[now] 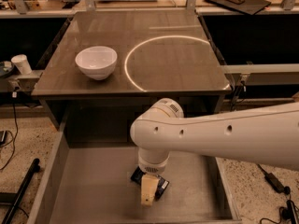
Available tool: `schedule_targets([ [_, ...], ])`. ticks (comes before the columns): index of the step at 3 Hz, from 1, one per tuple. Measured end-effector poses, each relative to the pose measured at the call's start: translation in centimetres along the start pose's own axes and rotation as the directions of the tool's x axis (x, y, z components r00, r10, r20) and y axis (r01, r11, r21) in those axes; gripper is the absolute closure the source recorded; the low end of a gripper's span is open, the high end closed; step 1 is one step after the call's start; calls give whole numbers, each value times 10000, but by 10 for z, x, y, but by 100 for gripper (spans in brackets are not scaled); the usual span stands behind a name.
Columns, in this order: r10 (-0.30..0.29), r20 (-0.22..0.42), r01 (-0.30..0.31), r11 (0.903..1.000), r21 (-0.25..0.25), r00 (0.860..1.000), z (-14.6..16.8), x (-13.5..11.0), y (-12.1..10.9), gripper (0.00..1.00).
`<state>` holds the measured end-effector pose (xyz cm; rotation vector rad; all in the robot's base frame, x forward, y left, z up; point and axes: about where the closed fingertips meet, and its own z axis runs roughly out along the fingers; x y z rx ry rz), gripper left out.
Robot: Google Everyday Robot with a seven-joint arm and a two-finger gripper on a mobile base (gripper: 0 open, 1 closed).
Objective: Pick rxbar blueberry from top drawer and place on counter
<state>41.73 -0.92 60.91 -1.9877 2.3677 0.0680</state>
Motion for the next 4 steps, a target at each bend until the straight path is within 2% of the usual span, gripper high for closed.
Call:
schedule_targets([
  [1,0,-2,0,10000,-3,10000,0,0,0,0],
  [2,43,-234,-50,9996,-296,9997,17,0,10,0],
  [3,4,-537,-19,9996,-283,9986,31,-2,-12,0],
  [4,299,-640,-313,9993,-207,9975,30,7,-16,0],
])
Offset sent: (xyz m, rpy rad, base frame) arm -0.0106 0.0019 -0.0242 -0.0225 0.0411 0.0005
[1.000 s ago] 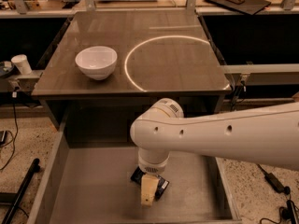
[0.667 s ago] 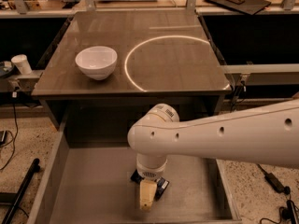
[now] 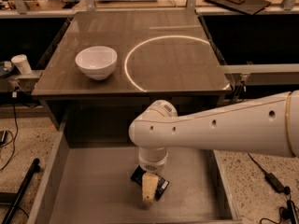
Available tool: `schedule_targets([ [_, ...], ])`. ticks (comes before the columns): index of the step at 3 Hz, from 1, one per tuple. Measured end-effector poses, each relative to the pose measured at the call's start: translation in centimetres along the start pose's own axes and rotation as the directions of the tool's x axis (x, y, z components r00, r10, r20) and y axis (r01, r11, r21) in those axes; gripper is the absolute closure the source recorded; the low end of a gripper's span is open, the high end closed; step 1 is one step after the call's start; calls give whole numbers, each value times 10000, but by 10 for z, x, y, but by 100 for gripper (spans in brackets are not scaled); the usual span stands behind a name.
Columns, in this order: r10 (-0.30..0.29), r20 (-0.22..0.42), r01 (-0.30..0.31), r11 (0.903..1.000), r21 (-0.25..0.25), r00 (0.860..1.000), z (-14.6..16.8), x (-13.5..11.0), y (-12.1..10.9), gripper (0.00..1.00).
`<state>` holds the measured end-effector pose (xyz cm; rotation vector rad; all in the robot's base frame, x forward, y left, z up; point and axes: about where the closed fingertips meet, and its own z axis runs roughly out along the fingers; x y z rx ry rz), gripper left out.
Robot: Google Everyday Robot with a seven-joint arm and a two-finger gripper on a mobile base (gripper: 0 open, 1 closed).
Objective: Pick rxbar blueberry from top drawer and place on counter
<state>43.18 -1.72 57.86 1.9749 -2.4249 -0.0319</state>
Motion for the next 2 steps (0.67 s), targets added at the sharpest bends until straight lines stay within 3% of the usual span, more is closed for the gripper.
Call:
schedule_targets([
  [2,80,16,-80,10000,3,10000,-1,2,-1,0],
])
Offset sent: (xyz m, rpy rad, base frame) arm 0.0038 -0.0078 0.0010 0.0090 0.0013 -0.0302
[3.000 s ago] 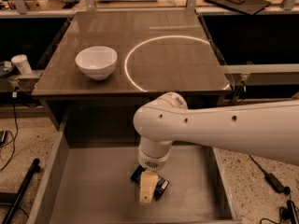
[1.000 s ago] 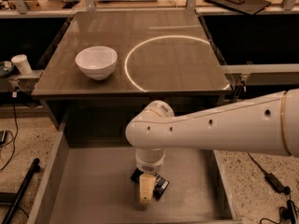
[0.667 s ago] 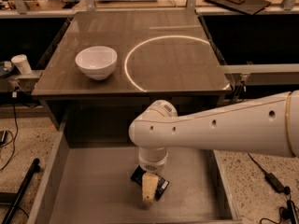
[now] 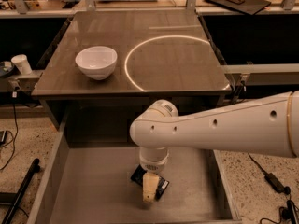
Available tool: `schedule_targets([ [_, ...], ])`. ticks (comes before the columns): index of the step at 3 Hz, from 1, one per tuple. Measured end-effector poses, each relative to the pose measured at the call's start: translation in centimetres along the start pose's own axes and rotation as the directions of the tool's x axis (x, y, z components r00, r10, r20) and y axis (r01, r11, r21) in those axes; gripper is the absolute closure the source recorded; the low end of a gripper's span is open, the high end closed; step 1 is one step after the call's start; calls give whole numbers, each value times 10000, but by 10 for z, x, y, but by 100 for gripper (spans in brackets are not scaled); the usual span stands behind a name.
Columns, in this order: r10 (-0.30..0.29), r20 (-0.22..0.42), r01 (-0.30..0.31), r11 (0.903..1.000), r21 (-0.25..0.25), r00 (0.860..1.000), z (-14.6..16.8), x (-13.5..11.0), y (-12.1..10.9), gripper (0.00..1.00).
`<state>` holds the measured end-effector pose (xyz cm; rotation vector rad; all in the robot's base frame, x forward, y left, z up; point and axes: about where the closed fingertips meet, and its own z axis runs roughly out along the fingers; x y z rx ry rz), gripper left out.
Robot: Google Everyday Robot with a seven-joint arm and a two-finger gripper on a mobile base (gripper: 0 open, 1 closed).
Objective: Pick rxbar blueberry from top drawer and place on counter
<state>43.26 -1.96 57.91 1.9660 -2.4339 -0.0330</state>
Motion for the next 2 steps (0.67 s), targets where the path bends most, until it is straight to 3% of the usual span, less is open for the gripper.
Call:
schedule_targets([
  [1,34,-75,-33,9999,148,10000,-1,0,0,0],
  [2,167,-239,-152,9978,643,9996,-3,2,-1,0],
])
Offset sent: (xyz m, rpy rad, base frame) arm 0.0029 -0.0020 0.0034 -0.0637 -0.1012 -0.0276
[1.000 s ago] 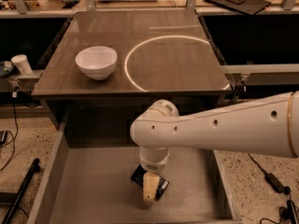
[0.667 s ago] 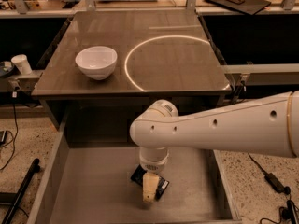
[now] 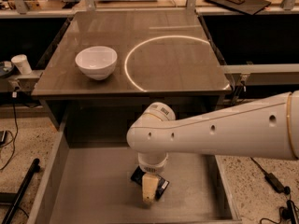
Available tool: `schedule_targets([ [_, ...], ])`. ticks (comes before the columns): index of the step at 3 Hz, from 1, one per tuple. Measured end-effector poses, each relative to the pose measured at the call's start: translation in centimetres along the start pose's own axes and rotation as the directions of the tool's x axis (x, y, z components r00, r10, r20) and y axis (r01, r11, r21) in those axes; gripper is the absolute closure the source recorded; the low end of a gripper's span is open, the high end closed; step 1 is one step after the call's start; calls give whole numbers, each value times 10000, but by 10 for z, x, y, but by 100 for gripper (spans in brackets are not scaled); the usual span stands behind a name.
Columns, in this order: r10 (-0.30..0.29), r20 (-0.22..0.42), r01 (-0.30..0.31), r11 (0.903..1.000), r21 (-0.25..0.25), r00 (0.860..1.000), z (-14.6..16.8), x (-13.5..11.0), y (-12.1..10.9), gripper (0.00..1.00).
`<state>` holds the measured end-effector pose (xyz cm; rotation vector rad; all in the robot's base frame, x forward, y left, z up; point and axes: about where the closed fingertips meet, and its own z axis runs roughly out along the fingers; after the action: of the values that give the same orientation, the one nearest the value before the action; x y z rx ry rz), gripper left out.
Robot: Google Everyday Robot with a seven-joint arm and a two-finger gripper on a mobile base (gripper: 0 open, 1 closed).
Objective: Pick rxbar blueberry from top drawer and place on counter
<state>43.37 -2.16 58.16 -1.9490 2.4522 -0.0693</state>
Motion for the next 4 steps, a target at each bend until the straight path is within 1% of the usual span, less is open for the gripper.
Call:
schedule_targets([
  [2,41,-267,-48,9996,-261,9996,13,5,4,0],
  [3,41,-267,-48,9996,-260,9996,13,5,4,0],
  [4,41,-267,-48,9996,-260,9996,13,5,4,19],
])
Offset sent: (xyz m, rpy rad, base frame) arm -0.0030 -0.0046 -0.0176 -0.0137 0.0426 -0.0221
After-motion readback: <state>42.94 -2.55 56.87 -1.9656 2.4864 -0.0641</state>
